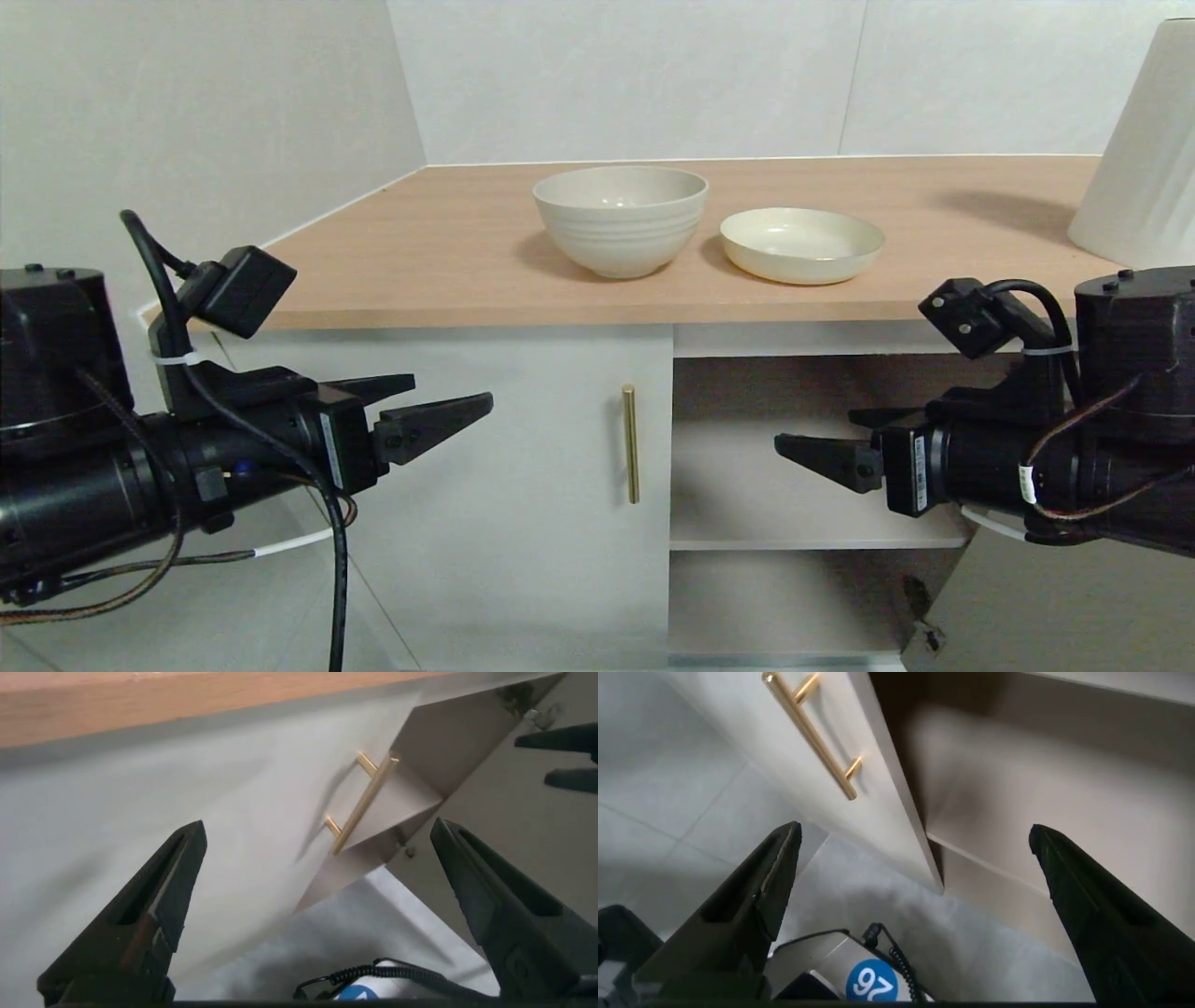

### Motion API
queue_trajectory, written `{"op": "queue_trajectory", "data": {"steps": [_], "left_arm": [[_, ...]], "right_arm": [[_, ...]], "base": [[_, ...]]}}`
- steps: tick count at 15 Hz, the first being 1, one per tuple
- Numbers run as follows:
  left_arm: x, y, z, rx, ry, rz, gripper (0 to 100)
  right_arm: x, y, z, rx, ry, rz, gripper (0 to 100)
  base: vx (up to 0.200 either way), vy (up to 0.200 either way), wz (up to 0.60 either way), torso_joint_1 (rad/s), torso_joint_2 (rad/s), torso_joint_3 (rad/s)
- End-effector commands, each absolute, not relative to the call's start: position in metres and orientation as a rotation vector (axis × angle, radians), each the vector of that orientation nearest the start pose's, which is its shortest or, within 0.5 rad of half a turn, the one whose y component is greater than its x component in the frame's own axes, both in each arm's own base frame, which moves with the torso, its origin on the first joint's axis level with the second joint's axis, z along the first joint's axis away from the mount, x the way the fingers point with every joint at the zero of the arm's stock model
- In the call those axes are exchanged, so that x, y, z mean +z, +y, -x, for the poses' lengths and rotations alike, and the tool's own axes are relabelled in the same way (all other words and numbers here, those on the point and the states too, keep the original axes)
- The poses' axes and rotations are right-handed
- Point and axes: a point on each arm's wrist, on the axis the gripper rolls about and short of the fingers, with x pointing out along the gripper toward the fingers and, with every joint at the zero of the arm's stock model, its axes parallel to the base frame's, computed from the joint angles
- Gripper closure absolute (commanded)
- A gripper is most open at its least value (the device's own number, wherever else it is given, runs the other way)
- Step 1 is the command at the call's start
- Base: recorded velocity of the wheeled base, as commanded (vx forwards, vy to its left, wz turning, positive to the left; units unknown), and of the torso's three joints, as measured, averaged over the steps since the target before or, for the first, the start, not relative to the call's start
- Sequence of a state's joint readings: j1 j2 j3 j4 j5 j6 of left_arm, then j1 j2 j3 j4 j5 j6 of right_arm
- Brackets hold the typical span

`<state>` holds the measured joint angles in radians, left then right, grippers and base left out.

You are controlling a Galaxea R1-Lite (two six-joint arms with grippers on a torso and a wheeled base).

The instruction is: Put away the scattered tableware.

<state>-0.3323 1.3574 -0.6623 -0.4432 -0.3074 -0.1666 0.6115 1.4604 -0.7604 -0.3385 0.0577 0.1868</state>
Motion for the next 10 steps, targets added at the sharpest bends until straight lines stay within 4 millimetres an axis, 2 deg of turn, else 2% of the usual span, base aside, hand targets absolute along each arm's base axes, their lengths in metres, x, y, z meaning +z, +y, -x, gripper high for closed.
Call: {"op": "queue_trajectory", "data": {"steps": [1, 5, 10], "left_arm": [[0.2145, -0.0770, -0.2035, -0.604, 0.306, 0.157, 0], [0.2150, -0.0776, -0.2062, -0.590, 0.313, 0.152, 0], [0.2157, -0.0785, -0.2087, -0.583, 0.364, 0.150, 0]], "right_arm": [[0.2076, 0.1412, -0.1988, 0.627, 0.412, -0.077, 0], [0.2090, 0.1402, -0.1974, 0.629, 0.405, -0.077, 0], [0.2079, 0.1407, -0.1982, 0.626, 0.409, -0.076, 0]], "base": [[0.000, 0.000, 0.00, 0.000, 0.00, 0.000], [0.000, 0.000, 0.00, 0.004, -0.02, -0.008], [0.000, 0.000, 0.00, 0.096, -0.30, -0.266]]}}
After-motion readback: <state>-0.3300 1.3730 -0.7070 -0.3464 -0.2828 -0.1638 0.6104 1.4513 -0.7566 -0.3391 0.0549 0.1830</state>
